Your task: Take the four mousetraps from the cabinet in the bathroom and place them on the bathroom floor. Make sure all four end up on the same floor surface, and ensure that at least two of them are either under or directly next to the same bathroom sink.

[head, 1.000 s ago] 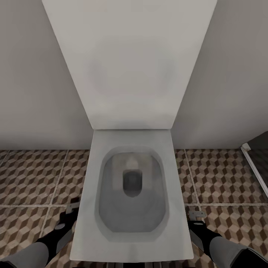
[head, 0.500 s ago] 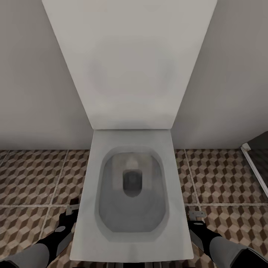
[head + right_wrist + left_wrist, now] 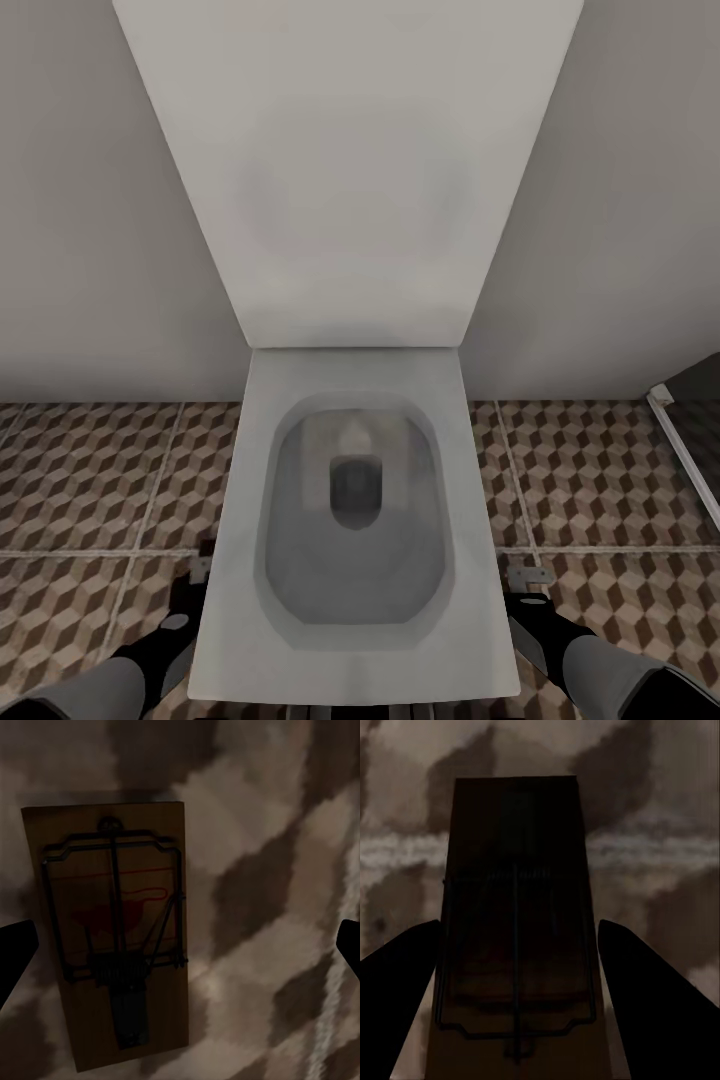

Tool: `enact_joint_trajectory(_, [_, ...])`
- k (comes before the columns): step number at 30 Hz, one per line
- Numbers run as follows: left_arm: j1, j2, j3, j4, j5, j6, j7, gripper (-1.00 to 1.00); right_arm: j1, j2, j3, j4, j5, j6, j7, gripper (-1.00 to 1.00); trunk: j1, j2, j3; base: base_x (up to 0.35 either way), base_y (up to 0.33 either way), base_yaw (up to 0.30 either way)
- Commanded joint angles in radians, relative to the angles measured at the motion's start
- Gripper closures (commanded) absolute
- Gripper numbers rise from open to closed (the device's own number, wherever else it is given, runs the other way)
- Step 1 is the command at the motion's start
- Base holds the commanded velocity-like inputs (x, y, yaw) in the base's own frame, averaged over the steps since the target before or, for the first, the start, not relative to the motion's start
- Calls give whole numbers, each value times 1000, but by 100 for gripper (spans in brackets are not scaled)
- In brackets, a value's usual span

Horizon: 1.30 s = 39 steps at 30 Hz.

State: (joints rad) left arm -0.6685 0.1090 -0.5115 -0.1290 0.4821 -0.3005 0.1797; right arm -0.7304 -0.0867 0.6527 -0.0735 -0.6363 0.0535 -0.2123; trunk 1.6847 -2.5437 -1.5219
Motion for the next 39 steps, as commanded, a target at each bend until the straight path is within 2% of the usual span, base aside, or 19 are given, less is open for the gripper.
enact_joint_trajectory(1, [0, -2, -9, 1, 0, -2, 10, 100, 0, -1, 8, -3, -6, 5, -6, -100, 0, 0, -1, 0, 0, 0])
enact_joint_trajectory(9, [0, -9, -9, 6, -17, -2, 25, 100, 0, -1, 8, -3, -6, 5, -6, -100, 0, 0, -1, 0, 0, 0])
enact_joint_trajectory(39, [0, -7, -7, 6, -17, 1, 27, 100, 0, -1, 8, -3, -6, 5, -6, -100, 0, 0, -1, 0, 0, 0])
